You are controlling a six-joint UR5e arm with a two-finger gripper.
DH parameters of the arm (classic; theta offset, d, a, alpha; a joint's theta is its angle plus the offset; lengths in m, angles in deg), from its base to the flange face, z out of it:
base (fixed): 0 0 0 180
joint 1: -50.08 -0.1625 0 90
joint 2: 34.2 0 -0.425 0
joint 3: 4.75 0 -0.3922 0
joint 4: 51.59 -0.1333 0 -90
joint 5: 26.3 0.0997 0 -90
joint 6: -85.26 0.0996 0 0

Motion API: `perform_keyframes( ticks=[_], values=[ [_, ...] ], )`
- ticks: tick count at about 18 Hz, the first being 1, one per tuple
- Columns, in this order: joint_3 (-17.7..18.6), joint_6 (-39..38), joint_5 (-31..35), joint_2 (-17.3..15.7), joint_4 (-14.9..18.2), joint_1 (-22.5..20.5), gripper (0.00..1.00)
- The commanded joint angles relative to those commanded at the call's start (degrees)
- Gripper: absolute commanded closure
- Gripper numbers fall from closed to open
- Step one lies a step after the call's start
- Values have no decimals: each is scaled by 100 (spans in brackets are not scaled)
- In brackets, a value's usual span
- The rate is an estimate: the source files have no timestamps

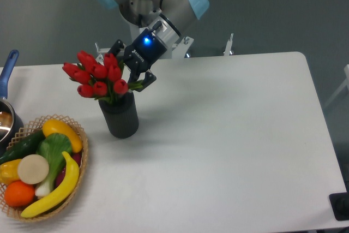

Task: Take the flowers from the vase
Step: 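Lower the open gripper around the tulip stems above the vase rim, then close the gripper on the tulip stems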

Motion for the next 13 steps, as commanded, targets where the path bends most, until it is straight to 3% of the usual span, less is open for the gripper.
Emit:
perform_keyframes(
  ticks=[7,13],
  values=[
    [18,-26,-35,-141,0,-9,90],
    [-44,-518,-166,-343,9,-44,90]
  ],
)
